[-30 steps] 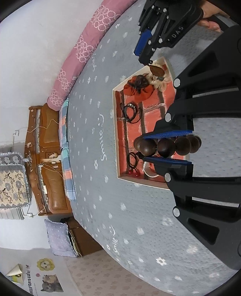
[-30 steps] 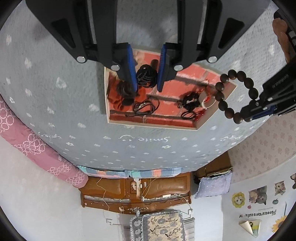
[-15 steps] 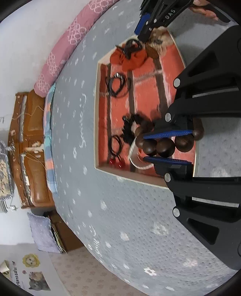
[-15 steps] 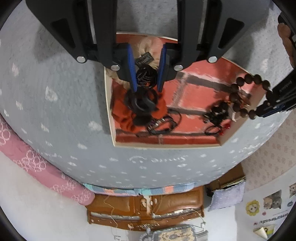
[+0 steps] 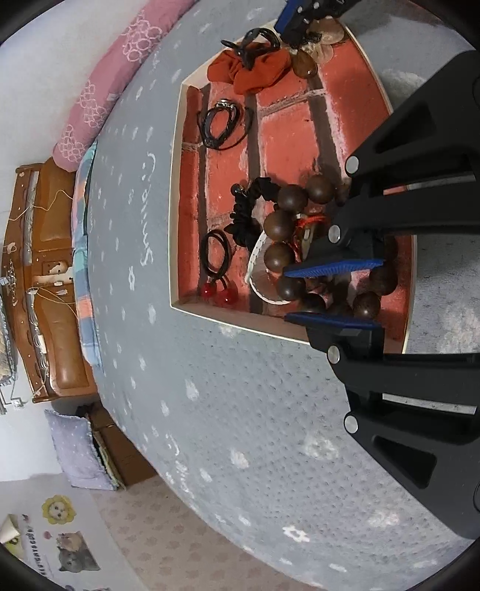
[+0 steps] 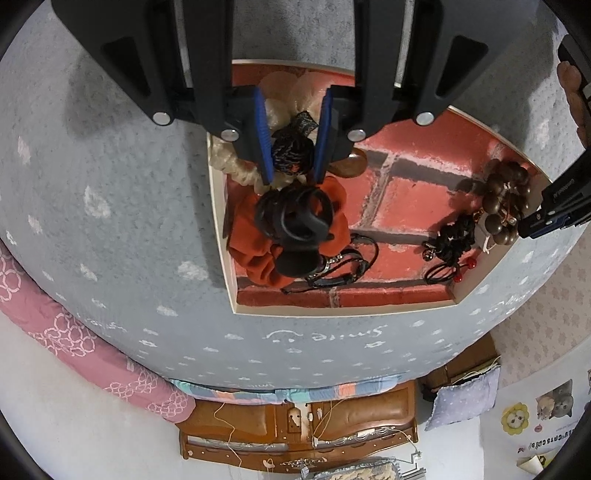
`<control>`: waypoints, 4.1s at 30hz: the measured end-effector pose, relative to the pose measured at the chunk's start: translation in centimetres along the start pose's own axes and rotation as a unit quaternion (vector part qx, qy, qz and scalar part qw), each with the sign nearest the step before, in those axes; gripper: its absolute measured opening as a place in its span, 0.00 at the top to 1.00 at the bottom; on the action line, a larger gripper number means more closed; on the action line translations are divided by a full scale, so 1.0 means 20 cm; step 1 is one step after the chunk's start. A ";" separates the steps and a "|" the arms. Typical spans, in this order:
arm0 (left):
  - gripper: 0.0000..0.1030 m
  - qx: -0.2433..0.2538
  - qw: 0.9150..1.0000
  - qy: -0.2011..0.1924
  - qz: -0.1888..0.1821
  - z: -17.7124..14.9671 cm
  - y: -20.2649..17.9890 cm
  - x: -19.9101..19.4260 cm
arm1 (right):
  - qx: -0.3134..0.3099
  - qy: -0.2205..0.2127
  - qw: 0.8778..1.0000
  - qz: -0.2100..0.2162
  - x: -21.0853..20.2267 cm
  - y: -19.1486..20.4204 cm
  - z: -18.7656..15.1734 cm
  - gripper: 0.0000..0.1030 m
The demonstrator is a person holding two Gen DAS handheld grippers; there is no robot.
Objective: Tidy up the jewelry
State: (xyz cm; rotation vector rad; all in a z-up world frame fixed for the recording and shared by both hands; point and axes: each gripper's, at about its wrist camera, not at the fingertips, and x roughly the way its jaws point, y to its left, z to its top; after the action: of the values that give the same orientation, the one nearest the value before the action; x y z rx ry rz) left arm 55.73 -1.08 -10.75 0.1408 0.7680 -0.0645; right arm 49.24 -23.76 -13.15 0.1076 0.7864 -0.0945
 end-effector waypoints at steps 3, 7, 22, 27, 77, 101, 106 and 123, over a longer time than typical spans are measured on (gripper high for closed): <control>0.75 -0.007 1.000 -0.001 0.001 -0.01 0.02 -0.01 | -0.001 0.001 1.000 -0.002 0.00 0.01 -0.01 0.75; 0.45 -0.011 1.000 -0.009 0.004 -0.05 0.04 -0.05 | 0.001 0.000 1.000 -0.005 -0.01 0.02 -0.03 0.67; 0.05 -0.018 0.997 -0.064 -0.035 -0.21 0.08 -0.47 | -0.006 -0.044 0.999 -0.019 -0.31 0.03 -0.12 0.13; 0.05 -0.028 0.995 -0.088 -0.024 -0.31 0.13 -0.70 | -0.017 -0.076 0.997 -0.029 -0.52 0.05 -0.22 0.07; 0.05 -0.061 0.977 -0.204 0.019 -1.18 -0.05 -2.20 | -0.026 -0.218 0.976 -0.008 -2.13 0.09 -1.07 0.04; 0.05 -0.058 0.971 -0.229 0.027 -1.19 -0.06 -2.29 | -0.013 -0.247 0.969 -0.021 -2.25 0.07 -1.08 0.04; 0.05 -0.059 0.971 -0.230 0.025 -1.19 -0.05 -2.30 | -0.012 -0.245 0.969 -0.023 -2.25 0.07 -1.07 0.04; 0.05 -0.058 0.970 -0.235 0.026 -1.19 -0.05 -2.32 | -0.011 -0.250 0.968 -0.028 -2.26 0.06 -1.07 0.04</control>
State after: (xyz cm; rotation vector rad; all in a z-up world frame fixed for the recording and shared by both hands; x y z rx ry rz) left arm 5.99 1.85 4.50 0.0305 0.2932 -0.0010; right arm 2.72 -17.75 3.97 0.0362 0.2854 -0.1585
